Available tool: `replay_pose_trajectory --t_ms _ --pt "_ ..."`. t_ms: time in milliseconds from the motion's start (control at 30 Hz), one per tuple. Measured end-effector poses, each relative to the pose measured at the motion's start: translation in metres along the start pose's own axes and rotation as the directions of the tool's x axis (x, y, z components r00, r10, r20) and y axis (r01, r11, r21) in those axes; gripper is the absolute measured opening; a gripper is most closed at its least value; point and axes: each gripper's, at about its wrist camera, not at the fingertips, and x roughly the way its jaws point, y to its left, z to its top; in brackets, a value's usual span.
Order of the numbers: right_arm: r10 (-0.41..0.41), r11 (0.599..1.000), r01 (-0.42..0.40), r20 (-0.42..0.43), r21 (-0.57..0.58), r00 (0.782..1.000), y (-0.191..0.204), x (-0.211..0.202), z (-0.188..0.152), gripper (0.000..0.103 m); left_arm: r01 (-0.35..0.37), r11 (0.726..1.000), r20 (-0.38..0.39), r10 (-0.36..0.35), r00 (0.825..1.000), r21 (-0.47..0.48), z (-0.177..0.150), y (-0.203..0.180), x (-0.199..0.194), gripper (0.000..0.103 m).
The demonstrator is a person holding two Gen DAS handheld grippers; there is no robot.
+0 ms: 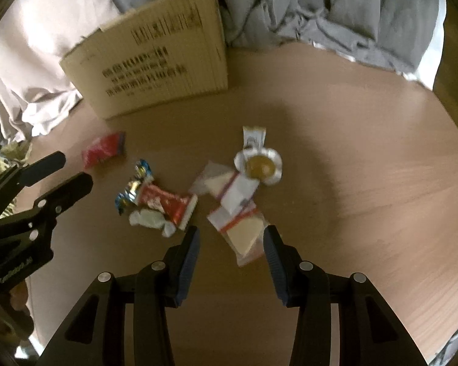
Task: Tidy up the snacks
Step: 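Grasp the blue-gold candy with the left tool while the right tool grasps a white-red triangle packet, then lift the held candy and triangle packet off the table with both tools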
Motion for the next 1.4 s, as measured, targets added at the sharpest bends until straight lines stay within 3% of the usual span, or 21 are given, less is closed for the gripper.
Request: replay_pose_trajectory --t_ms 233,700,800,867,1167,1400 --pt "-0.029 1.000 0.029 -0.046 0.009 0.999 -0.008 0.016 -0.005 0.044 0.042 0.999 -0.060 -0.043 0.997 -0.023 -0.005 -0.002 0.026 0.050" --pt "-0.056 0.998 0.055 -0.054 -0.036 0.997 -0.004 0.022 0.002 0.044 0.113 0.992 -0.102 -0.119 0.988 -0.062 0.002 0.003 0.047 0.038" --pt "-0.052 0.998 0.050 -0.057 -0.037 0.997 -0.004 0.023 0.003 0.044 0.136 0.988 -0.106 -0.143 0.984 -0.067 0.003 0.003 0.049 0.032" --pt "-0.049 0.998 0.047 -0.061 -0.035 0.997 -0.005 0.025 0.004 0.044 0.148 0.986 -0.124 -0.156 0.980 -0.071 0.001 0.003 0.052 0.020" --pt "-0.037 0.999 0.035 -0.046 -0.036 0.998 -0.002 0.023 0.002 0.044 0.149 0.986 -0.100 -0.157 0.983 -0.081 -0.001 -0.001 0.040 0.019" --pt "0.046 0.999 -0.046 -0.036 -0.004 0.998 -0.008 0.016 -0.002 0.044 0.152 0.985 -0.077 -0.158 0.984 -0.088 -0.005 -0.012 0.015 0.019"
